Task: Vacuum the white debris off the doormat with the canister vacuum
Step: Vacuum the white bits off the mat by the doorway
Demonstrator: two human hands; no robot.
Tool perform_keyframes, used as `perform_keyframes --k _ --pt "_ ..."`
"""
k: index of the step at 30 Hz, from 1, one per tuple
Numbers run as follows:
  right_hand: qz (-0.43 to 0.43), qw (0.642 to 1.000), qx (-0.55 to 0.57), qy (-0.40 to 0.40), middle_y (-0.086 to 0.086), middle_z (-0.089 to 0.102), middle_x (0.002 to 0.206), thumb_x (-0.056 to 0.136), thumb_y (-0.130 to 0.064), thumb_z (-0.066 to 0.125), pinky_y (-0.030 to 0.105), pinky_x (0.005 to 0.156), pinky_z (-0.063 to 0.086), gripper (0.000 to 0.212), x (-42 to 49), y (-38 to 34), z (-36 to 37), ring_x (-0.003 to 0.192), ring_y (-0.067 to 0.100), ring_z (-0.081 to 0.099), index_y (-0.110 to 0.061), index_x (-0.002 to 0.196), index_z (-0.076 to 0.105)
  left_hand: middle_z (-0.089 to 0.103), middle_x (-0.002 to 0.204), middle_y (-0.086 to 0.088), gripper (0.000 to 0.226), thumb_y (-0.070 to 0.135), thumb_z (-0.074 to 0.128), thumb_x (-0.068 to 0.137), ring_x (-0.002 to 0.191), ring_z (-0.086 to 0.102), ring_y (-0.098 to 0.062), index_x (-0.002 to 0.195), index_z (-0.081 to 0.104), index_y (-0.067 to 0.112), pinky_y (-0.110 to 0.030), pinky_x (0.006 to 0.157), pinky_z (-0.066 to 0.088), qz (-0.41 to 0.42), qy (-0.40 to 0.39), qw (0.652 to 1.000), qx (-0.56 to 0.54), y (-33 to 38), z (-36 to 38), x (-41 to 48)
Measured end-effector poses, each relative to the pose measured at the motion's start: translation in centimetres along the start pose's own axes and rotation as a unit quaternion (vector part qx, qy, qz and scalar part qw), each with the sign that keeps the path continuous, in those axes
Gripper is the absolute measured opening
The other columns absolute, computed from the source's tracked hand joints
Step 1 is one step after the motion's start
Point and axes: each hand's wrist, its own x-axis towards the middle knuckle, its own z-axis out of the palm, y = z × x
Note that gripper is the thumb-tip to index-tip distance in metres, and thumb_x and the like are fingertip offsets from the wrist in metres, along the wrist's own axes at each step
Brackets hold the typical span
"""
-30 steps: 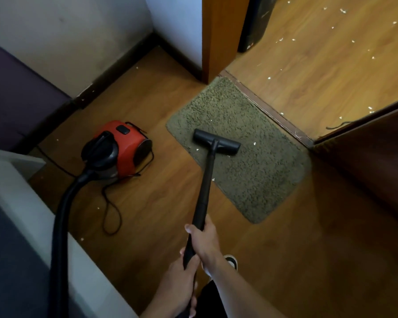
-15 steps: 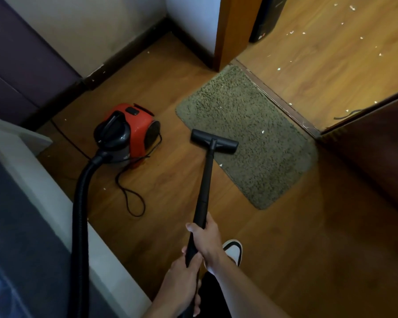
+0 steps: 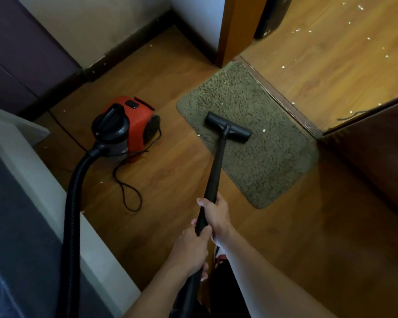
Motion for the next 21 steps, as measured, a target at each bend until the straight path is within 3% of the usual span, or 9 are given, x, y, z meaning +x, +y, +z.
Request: perform_keyframes --k 8,11,16,21 --pt "0.015 1.0 -0.003 -0.008 0.019 0.059 0.103 0.099 -0.011 0.061 0.034 0.051 0.055 0.037 -1.9 3.3 -1.1 0.045 0.027 0.059 -0.022 0.132 0.049 0.06 0.078 -0.009 0.044 0.046 0.044 0.101 0.052 0.057 -0.017 0.138 0.041 0.022 -0.026 0.049 0.049 -0.034 -0.009 0.999 0.001 -3.4 0.9 -0.6" --pt "0.006 1.0 0.001 -0.02 0.018 0.056 0.099 0.099 -0.011 0.061 0.033 0.05 0.054 0.04 -3.3 5.2 -0.2 0.046 0.026 0.059 -0.021 0.135 0.047 0.058 0.074 -0.007 0.039 0.047 0.045 0.1 0.047 0.055 -0.017 0.129 0.047 0.021 -0.028 0.051 0.049 -0.05 -0.016 0.998 -0.014 -5.7 0.0 -1.3" --pt "-0.005 0.999 -0.011 -0.035 0.016 0.057 0.102 0.099 -0.013 0.062 0.036 0.053 0.056 0.041 -3.8 6.5 1.9 0.046 0.026 0.058 -0.019 0.137 0.047 0.057 0.068 -0.003 0.033 0.046 0.045 0.1 0.046 0.054 -0.015 0.116 0.054 0.018 -0.03 0.054 0.049 -0.011 -0.015 0.999 -0.027 -7.5 -1.9 -1.8" --pt "-0.01 0.999 -0.03 -0.026 0.015 0.059 0.104 0.099 -0.012 0.062 0.041 0.059 0.059 0.035 -2.5 6.0 3.1 0.048 0.027 0.06 -0.018 0.129 0.047 0.057 0.071 -0.007 0.047 0.042 0.048 0.1 0.046 0.054 -0.016 0.141 0.044 0.018 -0.026 0.046 0.047 0.01 0.003 0.998 -0.065 -7.2 -2.3 -1.0"
